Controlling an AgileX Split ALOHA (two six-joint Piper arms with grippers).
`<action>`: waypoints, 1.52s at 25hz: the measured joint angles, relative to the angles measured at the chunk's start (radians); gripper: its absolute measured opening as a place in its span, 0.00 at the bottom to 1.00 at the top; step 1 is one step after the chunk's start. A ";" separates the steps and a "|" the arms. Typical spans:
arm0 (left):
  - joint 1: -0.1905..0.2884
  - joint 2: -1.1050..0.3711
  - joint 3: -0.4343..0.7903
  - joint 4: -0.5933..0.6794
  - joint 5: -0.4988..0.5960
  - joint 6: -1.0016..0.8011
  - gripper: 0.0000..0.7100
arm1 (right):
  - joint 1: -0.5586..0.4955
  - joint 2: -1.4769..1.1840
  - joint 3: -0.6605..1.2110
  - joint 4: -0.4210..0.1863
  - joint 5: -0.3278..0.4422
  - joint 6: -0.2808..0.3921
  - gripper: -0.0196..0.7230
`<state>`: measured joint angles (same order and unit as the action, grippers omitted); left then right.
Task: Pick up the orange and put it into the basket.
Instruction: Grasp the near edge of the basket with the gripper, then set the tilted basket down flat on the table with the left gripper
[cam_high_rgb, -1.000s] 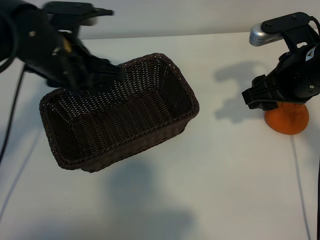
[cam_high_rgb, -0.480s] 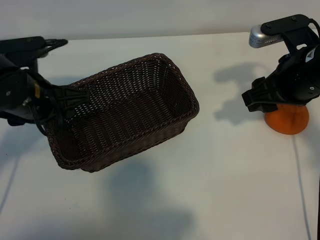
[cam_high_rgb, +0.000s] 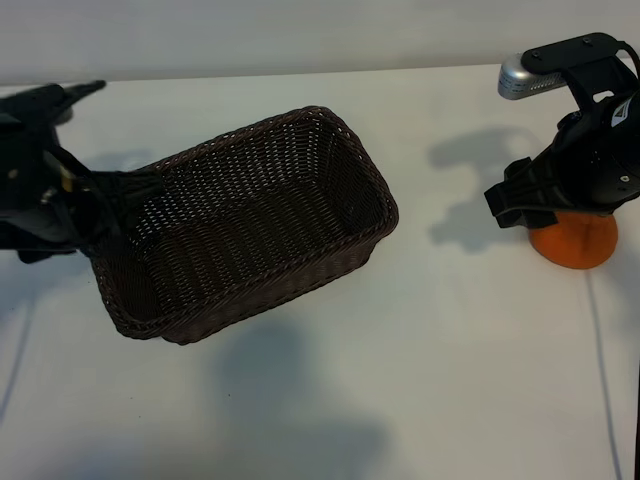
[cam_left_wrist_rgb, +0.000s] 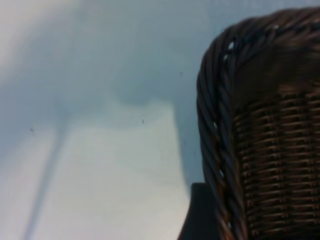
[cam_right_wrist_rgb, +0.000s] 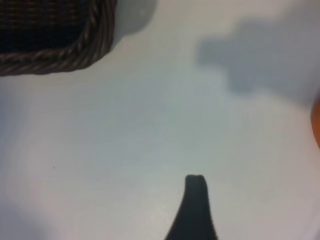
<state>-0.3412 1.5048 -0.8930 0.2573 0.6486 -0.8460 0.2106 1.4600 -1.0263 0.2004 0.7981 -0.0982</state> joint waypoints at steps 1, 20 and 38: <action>0.000 0.017 0.000 -0.014 -0.005 0.000 0.82 | 0.000 0.000 0.000 0.000 0.002 0.000 0.81; 0.019 0.145 0.104 -0.114 -0.149 0.026 0.82 | 0.000 0.000 0.000 0.000 0.010 0.000 0.81; 0.019 0.146 0.105 -0.123 -0.195 0.041 0.31 | 0.000 0.000 0.000 0.000 0.014 0.000 0.81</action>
<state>-0.3218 1.6507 -0.7878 0.1343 0.4531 -0.8046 0.2106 1.4600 -1.0263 0.2004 0.8120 -0.0982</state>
